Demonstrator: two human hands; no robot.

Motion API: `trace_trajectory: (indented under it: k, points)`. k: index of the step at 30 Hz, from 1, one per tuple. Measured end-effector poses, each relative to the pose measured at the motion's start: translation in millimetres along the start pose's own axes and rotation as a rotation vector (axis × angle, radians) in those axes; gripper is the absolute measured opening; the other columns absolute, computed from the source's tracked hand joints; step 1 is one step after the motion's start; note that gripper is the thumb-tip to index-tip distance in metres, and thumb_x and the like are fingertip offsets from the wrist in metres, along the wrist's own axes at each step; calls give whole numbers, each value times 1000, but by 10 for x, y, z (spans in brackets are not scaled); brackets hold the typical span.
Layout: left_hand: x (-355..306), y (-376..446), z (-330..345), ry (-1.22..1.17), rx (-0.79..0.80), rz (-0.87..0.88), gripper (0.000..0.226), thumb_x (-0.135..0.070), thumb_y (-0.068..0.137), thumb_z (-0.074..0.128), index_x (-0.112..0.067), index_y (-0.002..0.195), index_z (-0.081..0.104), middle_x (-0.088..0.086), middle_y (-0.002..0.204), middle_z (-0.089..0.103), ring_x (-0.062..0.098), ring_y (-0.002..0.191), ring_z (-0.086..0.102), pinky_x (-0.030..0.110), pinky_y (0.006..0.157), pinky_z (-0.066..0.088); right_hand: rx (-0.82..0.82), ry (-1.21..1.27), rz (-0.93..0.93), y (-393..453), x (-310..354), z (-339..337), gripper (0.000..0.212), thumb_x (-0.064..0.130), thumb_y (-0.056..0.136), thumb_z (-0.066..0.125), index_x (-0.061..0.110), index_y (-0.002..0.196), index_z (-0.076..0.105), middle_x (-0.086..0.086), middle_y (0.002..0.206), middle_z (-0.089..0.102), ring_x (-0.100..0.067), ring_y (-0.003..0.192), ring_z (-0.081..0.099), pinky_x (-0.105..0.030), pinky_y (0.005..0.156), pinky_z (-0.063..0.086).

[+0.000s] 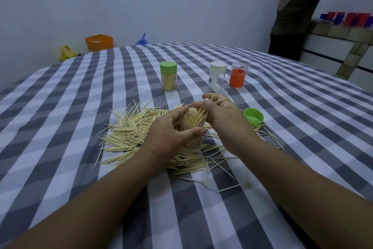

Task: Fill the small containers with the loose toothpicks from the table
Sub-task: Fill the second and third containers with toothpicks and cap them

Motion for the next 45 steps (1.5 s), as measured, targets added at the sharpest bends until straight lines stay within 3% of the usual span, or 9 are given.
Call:
trace_trajectory:
  k: [7,12,15,19,25,29,33,40,45]
  points:
    - [20,1,13,-27,9,-10,83,-28,62,82,-15,137,49,1,93,69,-9,58,58,8,63,48,45,-95,168,12,-129,-34,24,30,93,52,17,109,64,-4,112,65,-21,108,58,-45,102,41]
    - [20,0,5,-11,8,-2,84,-33,60,81,-17,136,50,6,110,68,-8,79,65,8,71,50,111,-65,215,-27,-201,59,48,42,86,57,19,128,57,-8,133,55,-27,127,47,-51,108,34]
    - [29,-5,0,-1,9,-8,90,-42,55,78,-19,137,49,5,123,64,1,100,64,15,86,52,21,-120,34,1,-21,-57,46,30,95,54,19,139,44,3,129,54,-12,119,51,-31,102,41]
    - [-6,-21,1,4,10,-12,88,-39,57,80,-18,137,49,5,120,65,-8,89,63,13,79,53,-72,-206,-128,-48,114,-122,31,23,97,52,17,127,57,7,114,62,0,100,56,-7,77,42]
    - [1,-14,-2,22,6,4,54,-10,75,77,-20,125,59,-18,62,64,-12,59,59,2,58,41,35,-270,-129,-105,-18,122,23,25,95,55,17,110,71,0,135,54,-17,125,49,-44,102,43]
    - [54,1,9,-24,7,-33,73,-25,65,83,-16,131,55,-4,112,68,0,97,65,21,88,53,44,-226,-91,-91,-34,95,14,15,89,63,23,91,74,-1,122,60,-9,110,57,-36,89,51]
    - [78,-27,1,-58,14,-63,97,-47,46,82,-17,133,53,1,112,69,11,101,67,38,92,54,-46,-136,-34,-71,-31,-60,7,14,83,70,20,80,69,0,76,66,-15,74,65,-27,64,53]
    - [47,-26,24,-21,37,-57,88,-41,51,79,-19,132,54,-5,99,71,-3,83,65,16,76,54,52,-271,-112,-86,44,12,14,25,89,63,17,89,74,12,91,66,4,86,59,-12,73,44]
    - [69,-37,18,-69,39,-80,102,-51,43,79,-18,135,51,2,121,65,11,107,64,35,95,52,66,-400,-20,30,147,-247,21,39,91,55,27,99,71,10,104,67,-7,99,59,-27,84,45]
Point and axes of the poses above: each hand's wrist, its own y-axis towards the middle knuckle, its own z-axis out of the palm, x = y × z, the point moved 9 cm from there along y, towards the middle knuckle
